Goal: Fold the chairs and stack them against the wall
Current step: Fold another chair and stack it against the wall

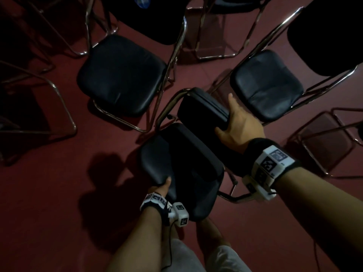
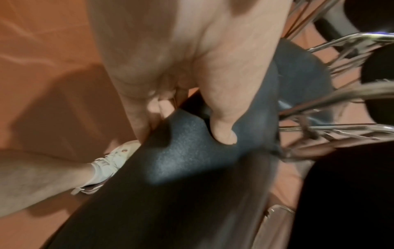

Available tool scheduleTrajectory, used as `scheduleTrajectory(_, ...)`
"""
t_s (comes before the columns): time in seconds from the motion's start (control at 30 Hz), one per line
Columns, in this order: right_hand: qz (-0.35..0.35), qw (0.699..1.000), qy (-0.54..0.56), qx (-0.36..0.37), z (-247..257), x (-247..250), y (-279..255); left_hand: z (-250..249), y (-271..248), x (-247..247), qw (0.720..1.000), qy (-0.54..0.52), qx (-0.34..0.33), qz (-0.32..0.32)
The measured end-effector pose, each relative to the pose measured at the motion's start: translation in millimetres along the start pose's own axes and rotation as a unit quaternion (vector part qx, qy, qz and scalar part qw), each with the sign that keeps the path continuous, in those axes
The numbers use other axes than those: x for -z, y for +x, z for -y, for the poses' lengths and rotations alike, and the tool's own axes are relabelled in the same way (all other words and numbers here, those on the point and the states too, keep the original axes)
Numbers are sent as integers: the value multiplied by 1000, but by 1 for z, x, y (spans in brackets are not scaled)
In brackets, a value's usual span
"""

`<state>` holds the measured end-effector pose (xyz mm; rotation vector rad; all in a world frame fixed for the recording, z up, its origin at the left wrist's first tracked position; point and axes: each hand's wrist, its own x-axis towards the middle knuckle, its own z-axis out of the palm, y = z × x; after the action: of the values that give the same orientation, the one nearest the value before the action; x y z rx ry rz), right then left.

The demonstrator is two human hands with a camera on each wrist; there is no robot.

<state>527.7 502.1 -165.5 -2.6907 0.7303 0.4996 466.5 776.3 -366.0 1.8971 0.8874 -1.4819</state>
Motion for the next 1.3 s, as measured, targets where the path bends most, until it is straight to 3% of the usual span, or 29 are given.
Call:
scheduleTrajectory(0.23,25,999,19,17,28,-42,-32,-26,-47,-6,999,18,-48,-1)
scheduleTrajectory(0.37,5,999,15,29,26,-27,-29,-62,-77,-16,994,11,-104,23)
scheduleTrajectory(0.5,0,1000,19,24,7,-1,-7,-90,-92,-22,995,30,-93,21)
scheduleTrajectory(0.67,31,998,35,44,-11,23,13,-133,-101,-47,994,-93,-52,-1)
scheduleTrajectory(0.8,39,999,0,36,-24,44,23,-160,-98,-70,988,-143,-51,19)
scheduleTrajectory(1.0,53,996,-10,65,-50,78,42,-211,-35,-125,983,-175,-29,43)
scheduleTrajectory(1.03,53,996,-7,70,-57,84,49,-217,-51,-123,983,-170,-27,57)
scheduleTrajectory(1.13,63,995,3,74,-79,101,72,-238,-164,-98,977,-191,-37,90)
scheduleTrajectory(1.3,80,995,26,62,-100,115,102,-263,-195,-104,970,-201,-48,128)
